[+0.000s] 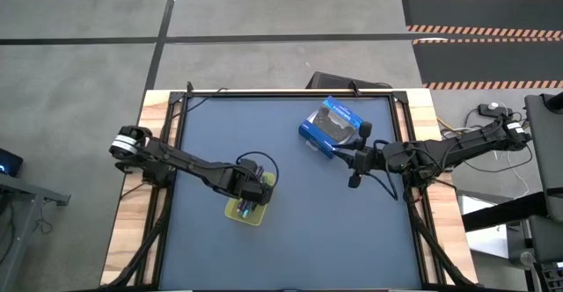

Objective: Pick and place USB-C Cables
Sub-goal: Put the violet charger cable into the yellow bin

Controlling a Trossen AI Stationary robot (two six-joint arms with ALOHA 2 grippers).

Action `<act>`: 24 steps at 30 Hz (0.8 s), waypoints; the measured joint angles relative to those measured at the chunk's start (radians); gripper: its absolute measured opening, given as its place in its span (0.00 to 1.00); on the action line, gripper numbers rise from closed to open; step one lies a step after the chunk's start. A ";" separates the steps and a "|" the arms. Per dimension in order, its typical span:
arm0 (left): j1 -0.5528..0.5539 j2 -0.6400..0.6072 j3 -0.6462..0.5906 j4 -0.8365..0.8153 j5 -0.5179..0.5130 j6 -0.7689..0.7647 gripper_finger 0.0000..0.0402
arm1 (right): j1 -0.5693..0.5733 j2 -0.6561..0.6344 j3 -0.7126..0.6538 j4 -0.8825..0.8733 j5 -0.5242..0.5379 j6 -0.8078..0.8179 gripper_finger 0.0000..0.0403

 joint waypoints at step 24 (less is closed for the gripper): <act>-0.004 0.004 0.000 -0.010 0.083 0.028 0.04 | 0.000 0.000 -0.001 0.000 0.000 0.000 0.15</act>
